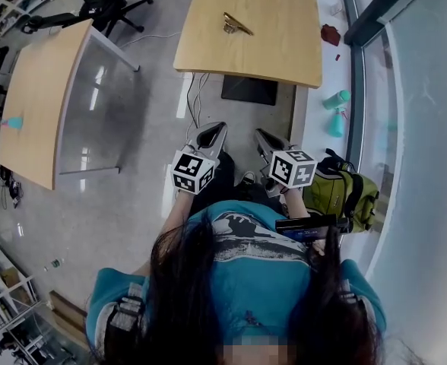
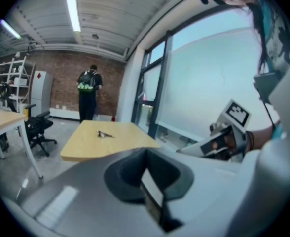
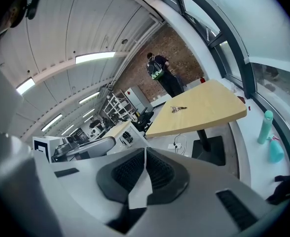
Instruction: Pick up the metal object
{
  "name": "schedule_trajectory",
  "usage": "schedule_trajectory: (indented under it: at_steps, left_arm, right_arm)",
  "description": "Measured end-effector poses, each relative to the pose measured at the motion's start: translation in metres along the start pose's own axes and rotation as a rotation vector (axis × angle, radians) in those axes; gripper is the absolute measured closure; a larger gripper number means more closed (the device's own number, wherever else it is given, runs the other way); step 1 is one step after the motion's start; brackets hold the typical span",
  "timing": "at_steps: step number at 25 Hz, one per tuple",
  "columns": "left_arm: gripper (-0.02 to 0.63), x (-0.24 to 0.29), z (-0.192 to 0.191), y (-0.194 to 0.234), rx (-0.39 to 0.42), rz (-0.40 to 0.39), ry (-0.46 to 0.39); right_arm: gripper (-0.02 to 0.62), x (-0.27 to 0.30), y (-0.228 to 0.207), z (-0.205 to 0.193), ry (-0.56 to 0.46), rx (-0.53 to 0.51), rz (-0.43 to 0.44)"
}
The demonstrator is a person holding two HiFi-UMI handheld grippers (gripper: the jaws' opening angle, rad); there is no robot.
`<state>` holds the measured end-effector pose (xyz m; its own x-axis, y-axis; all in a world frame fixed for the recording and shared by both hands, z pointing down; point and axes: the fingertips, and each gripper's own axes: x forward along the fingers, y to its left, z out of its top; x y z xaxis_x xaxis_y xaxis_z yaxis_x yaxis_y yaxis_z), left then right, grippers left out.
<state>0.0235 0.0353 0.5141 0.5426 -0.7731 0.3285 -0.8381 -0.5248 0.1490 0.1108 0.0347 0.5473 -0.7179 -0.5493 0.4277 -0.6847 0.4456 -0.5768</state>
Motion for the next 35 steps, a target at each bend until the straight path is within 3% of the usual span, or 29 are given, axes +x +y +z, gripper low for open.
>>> schedule_trajectory:
  at_steps: [8,17,22,28,35]
  left_arm:
    - [0.604,0.042,0.004,0.043,-0.047,-0.032,0.018]
    - [0.600,0.118,0.041,0.129,-0.058,-0.133,0.039]
    - [0.558,0.149,0.060,0.181,-0.108,-0.183,0.045]
    - [0.507,0.200,0.056,0.242,-0.189,-0.244,0.122]
    - [0.483,0.278,0.042,0.291,-0.289,-0.274,0.237]
  right_arm:
    - [0.575,0.036,-0.021,0.022,0.015,0.022,-0.037]
    - [0.575,0.121,-0.043,0.100,-0.004,0.019,-0.076]
    - [0.575,0.174,-0.049,0.144,-0.003,0.030,-0.096]
    - [0.575,0.218,-0.060,0.179,-0.019,0.049,-0.149]
    - [0.575,0.221,-0.095,0.199,-0.043,0.120,-0.263]
